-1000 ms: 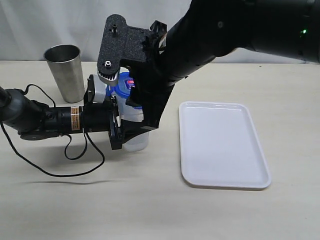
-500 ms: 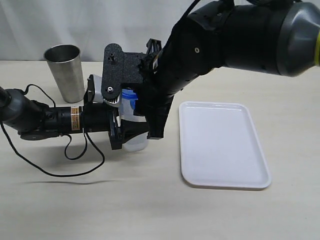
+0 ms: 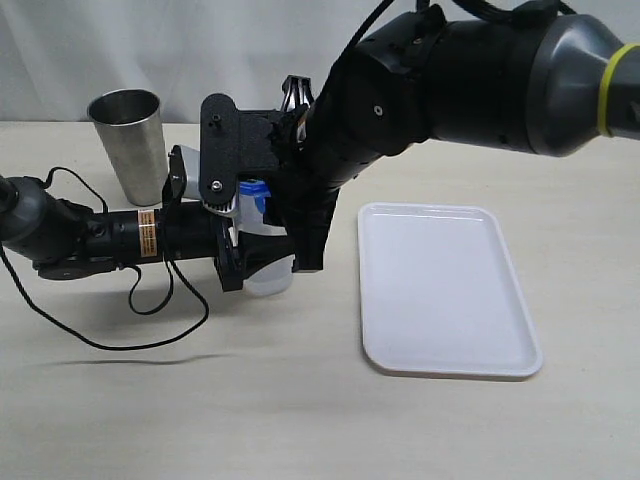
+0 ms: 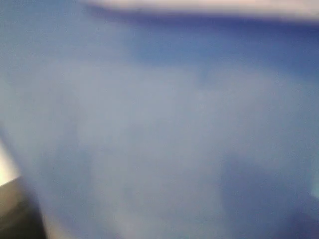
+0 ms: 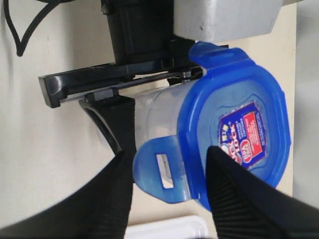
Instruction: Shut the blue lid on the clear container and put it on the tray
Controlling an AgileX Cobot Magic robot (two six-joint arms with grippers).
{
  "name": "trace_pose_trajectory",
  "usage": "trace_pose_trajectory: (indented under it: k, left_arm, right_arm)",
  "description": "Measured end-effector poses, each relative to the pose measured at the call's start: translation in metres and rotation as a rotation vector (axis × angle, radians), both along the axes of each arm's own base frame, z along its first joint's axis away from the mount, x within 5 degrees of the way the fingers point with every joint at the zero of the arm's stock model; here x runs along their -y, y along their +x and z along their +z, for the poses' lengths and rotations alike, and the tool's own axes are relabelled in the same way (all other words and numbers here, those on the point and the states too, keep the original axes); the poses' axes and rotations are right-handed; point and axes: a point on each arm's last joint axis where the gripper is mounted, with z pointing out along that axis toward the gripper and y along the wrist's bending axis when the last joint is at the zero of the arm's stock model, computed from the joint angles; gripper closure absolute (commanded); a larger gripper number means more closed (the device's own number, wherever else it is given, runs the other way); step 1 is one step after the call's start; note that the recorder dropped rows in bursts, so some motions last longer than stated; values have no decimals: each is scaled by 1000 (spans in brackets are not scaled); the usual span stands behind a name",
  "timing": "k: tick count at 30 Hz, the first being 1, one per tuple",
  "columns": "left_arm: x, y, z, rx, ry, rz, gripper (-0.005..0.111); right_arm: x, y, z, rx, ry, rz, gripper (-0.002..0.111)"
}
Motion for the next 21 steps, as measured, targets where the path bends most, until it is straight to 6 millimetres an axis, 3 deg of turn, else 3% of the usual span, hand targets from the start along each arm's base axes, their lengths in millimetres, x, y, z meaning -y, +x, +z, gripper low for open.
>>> trace_pose_trajectory:
  k: [13,21]
  left_arm:
    - [-3,3,0,1,2,24,107]
    - [-3,3,0,6,4,23,107]
  right_arm:
    - [-4,6,-11,-4,-17,6,84]
    - [-4,5,-11,-17,-25,2,63]
